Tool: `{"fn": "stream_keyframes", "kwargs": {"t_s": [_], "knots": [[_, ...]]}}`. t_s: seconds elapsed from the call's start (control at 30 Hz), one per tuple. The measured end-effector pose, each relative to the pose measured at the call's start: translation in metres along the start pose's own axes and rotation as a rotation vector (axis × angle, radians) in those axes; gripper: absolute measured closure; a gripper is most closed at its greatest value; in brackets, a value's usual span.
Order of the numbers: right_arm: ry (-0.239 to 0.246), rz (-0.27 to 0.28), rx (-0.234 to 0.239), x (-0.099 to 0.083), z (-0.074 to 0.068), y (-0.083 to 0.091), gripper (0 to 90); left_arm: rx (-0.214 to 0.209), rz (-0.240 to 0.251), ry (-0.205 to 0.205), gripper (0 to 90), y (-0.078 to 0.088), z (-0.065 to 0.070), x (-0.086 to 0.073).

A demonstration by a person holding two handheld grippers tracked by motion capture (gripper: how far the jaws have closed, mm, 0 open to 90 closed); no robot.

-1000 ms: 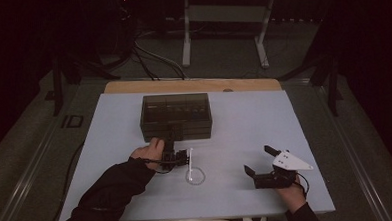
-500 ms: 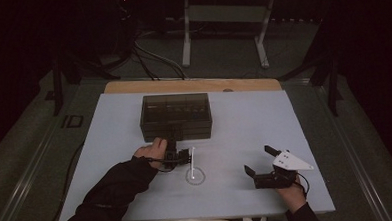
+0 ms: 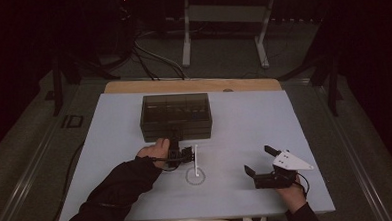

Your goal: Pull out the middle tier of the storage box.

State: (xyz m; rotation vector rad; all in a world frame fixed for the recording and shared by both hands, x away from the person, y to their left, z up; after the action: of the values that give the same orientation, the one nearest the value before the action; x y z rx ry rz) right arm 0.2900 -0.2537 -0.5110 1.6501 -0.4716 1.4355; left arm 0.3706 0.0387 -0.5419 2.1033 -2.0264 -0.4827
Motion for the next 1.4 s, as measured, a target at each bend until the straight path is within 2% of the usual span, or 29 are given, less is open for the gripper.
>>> {"fn": "stream_keyframes", "kwargs": {"t_s": [0.07, 0.13, 0.17, 0.27, 0.4, 0.5, 0.57, 0.77, 1.1, 1.3, 1.4], "knots": [[-0.001, -0.001, -0.001, 0.000, 0.000, 0.000, 0.0, -0.001, 0.002, -0.007, 82.3, 0.001, -0.001, 0.000], [-0.001, -0.001, -0.002, 0.000, 0.000, 0.000, 0.0, -0.003, 0.006, 0.012, 82.7, 0.002, -0.001, -0.001], [-0.001, -0.001, -0.002, 0.000, 0.000, 0.000, 0.0, -0.003, 0.007, -0.005, 82.7, 0.003, -0.001, -0.001], [-0.001, -0.001, -0.002, 0.000, 0.000, 0.000, 0.0, -0.008, 0.009, 0.003, 82.8, 0.006, -0.001, -0.001], [-0.001, -0.002, 0.000, 0.000, 0.000, 0.000, 0.0, -0.012, 0.008, -0.007, 82.7, 0.010, 0.000, -0.001], [-0.001, -0.002, -0.001, 0.000, 0.000, 0.000, 0.0, -0.021, 0.011, 0.004, 82.6, 0.013, 0.003, -0.001], [-0.001, -0.002, -0.001, 0.000, 0.000, 0.000, 0.0, -0.019, 0.009, -0.014, 82.5, 0.014, 0.003, 0.000], [-0.005, 0.001, 0.001, 0.000, 0.000, 0.000, 0.0, -0.023, 0.015, -0.005, 82.5, 0.015, 0.004, -0.001], [-0.011, -0.001, 0.004, 0.000, 0.000, -0.001, 0.0, -0.024, 0.018, -0.014, 82.3, 0.015, 0.003, -0.001], [-0.004, -0.008, 0.002, -0.001, 0.000, -0.002, 0.0, -0.022, 0.040, -0.005, 82.1, 0.015, 0.004, -0.003], [-0.006, -0.007, 0.002, -0.001, 0.000, -0.002, 0.0, -0.039, 0.047, -0.009, 82.0, 0.014, 0.002, -0.004]]}}
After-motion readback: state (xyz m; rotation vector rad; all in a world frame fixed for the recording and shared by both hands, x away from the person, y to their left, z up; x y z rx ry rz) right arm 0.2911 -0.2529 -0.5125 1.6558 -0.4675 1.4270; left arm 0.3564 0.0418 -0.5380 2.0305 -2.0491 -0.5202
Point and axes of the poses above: each handheld gripper's, and its own axes: y roughly backward along the jaws, x roughly out of its top, z roughly to its right, the point moved 4 cm from there along -y, roughly forward along the jaws, and after that the axes turned 2 degrees about -x, right-handed, at the moved point
